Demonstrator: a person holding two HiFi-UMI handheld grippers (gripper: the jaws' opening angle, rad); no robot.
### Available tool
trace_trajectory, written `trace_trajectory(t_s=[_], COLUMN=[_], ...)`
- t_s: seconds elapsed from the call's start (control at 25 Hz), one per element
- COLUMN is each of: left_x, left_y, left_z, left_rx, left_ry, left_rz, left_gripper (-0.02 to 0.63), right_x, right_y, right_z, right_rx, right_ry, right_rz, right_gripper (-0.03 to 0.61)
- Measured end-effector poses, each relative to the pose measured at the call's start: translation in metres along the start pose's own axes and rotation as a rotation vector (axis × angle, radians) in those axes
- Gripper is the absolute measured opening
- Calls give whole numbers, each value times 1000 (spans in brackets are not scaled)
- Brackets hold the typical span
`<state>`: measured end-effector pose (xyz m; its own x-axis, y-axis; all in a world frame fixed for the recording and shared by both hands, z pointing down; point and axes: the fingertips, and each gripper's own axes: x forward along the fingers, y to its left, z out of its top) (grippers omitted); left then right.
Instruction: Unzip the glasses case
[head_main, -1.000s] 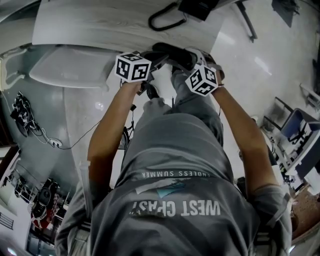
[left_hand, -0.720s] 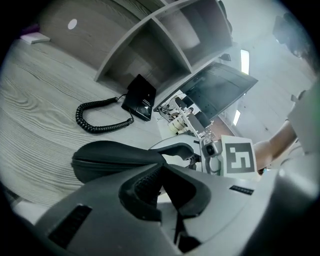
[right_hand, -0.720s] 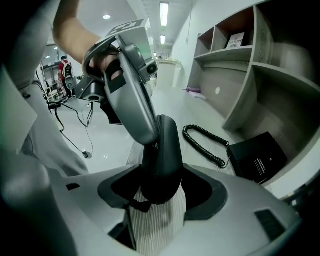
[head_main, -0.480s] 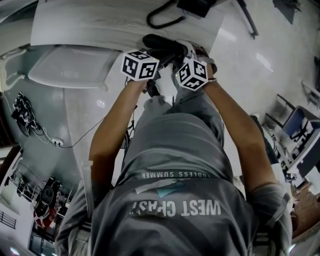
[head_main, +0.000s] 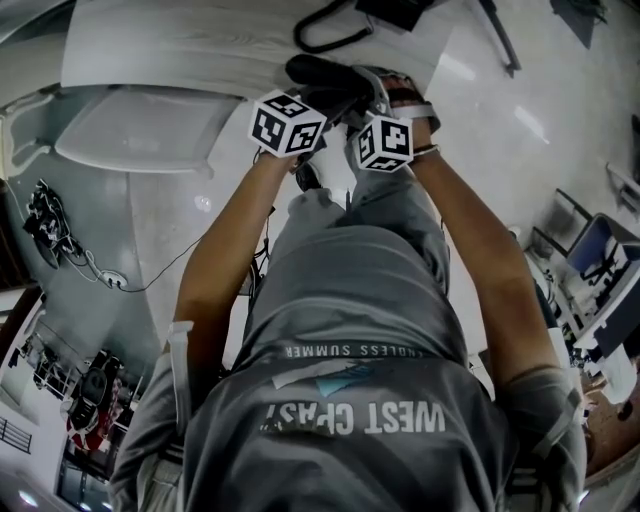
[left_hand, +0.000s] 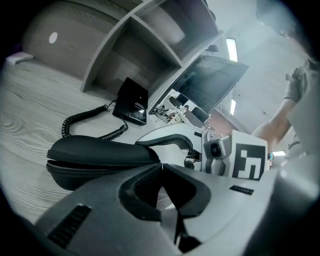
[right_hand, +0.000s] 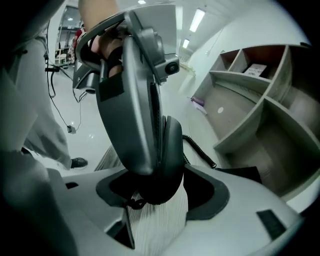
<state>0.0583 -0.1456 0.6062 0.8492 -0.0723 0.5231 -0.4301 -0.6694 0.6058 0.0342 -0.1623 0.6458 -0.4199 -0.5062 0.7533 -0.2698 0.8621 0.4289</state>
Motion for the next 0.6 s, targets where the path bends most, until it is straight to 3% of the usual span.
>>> trace_trajectory(t_s=[0.28,0.44,0.6], left_x=[-4,-10,-27], left_y=[-8,-17,-21], left_z=[-8,-16,-21], left_rx=[-19,-23,-12], left_ry=[-9,25,44], left_rz=[-18,-77,-70], left_gripper=[11,136,146], right_x=[-8,-10,-16], right_y=[9,13,21], right_z=[2,1,8], right_rx=[-151,-173,-196], right_ry=[35,64,64], right_rz=[-17,-18,-6], right_gripper=[293,283,299])
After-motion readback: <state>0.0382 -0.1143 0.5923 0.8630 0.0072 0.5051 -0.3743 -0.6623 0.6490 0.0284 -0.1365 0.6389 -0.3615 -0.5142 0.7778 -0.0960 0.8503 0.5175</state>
